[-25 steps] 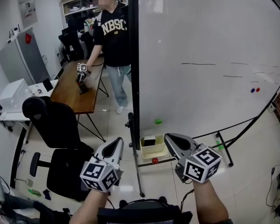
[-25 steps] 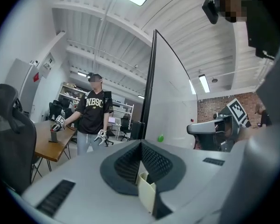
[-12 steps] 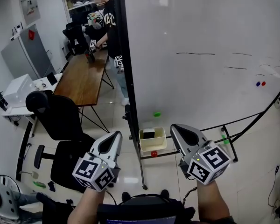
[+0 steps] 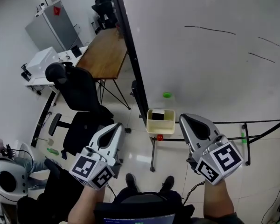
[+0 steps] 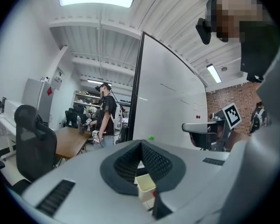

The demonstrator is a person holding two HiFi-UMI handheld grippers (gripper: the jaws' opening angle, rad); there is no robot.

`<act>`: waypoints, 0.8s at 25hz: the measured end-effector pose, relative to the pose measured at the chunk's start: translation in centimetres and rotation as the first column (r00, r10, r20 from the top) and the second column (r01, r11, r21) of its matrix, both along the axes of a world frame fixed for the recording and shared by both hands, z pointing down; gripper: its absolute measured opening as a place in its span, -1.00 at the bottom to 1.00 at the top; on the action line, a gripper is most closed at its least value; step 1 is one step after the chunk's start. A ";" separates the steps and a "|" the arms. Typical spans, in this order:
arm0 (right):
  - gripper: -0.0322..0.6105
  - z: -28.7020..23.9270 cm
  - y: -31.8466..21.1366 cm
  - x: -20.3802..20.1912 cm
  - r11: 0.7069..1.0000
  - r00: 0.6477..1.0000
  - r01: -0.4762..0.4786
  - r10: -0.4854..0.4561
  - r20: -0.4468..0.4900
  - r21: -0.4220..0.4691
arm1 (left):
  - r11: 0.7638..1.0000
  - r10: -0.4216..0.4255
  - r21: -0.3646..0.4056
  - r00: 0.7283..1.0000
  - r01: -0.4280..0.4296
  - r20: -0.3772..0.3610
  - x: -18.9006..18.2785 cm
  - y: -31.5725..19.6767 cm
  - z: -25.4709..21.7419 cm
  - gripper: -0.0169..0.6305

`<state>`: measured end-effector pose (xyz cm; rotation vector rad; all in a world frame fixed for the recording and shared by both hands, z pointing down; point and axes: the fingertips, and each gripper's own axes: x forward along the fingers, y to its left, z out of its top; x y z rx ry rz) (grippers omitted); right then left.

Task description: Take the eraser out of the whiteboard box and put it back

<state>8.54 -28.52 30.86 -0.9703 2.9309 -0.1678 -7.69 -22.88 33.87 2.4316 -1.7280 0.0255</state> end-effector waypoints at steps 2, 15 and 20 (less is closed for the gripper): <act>-0.84 -0.2 0.5 -0.1 1.000 1.000 0.015 -0.015 0.023 -0.001 | 1.000 -0.022 0.006 1.000 0.022 0.009 -0.2 1.5 -0.6 -0.85; -0.84 -0.9 15.6 -5.9 0.993 0.991 -0.118 0.119 0.067 -0.031 | 0.995 0.061 0.081 0.997 -0.056 -0.049 -8.9 16.9 -0.4 -0.85; -0.84 -1.6 22.0 -7.8 0.979 0.979 -0.203 0.203 0.021 -0.001 | 0.990 0.121 0.080 0.988 -0.114 -0.094 -12.0 21.8 0.4 -0.85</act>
